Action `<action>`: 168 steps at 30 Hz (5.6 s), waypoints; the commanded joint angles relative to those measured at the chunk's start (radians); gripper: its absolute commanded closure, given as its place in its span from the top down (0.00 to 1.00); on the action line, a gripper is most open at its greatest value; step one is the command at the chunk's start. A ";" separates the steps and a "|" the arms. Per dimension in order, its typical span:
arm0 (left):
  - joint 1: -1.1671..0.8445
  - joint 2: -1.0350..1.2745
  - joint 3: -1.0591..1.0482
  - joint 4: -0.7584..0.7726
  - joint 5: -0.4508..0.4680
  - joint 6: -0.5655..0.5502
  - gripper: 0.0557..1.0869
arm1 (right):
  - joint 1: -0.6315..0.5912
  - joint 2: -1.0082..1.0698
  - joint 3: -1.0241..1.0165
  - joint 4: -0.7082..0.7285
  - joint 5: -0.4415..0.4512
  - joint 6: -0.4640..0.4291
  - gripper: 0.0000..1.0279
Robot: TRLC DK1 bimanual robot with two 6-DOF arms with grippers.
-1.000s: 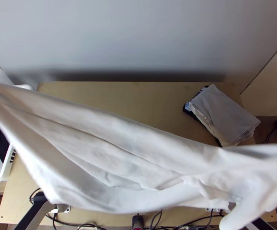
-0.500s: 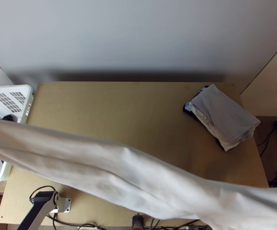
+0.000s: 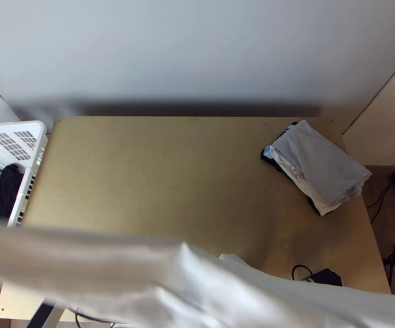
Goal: Fold the t-shirt
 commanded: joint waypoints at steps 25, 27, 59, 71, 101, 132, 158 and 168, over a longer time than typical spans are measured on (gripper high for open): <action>0.110 0.489 -1.068 0.140 -0.079 0.264 0.03 | -0.168 0.387 -1.090 0.398 -0.016 0.078 0.03; 0.104 0.590 -1.016 0.094 -0.120 0.302 0.03 | -0.174 0.479 -1.054 0.421 -0.012 0.056 0.03; 0.007 1.476 0.090 -0.621 -0.328 0.782 0.03 | -0.217 1.438 -0.098 -0.172 0.481 -0.545 0.03; 0.021 1.616 0.377 -0.725 -0.536 0.808 0.03 | -0.225 1.587 0.187 -0.284 0.703 -0.628 0.03; -0.053 1.375 0.132 -0.679 -0.450 1.057 0.33 | -0.158 1.367 -0.006 -0.356 0.765 -0.781 0.94; -0.024 1.397 0.015 -0.549 -0.482 1.172 0.95 | -0.197 1.599 0.114 -0.192 0.682 -0.735 0.76; -0.016 1.392 -0.092 -0.418 -0.607 1.385 0.95 | -0.191 1.540 -0.012 -0.198 0.436 -0.582 0.25; -0.024 1.433 -0.098 -0.360 -0.622 1.390 0.95 | -0.202 1.542 -0.032 -0.197 0.436 -0.573 0.25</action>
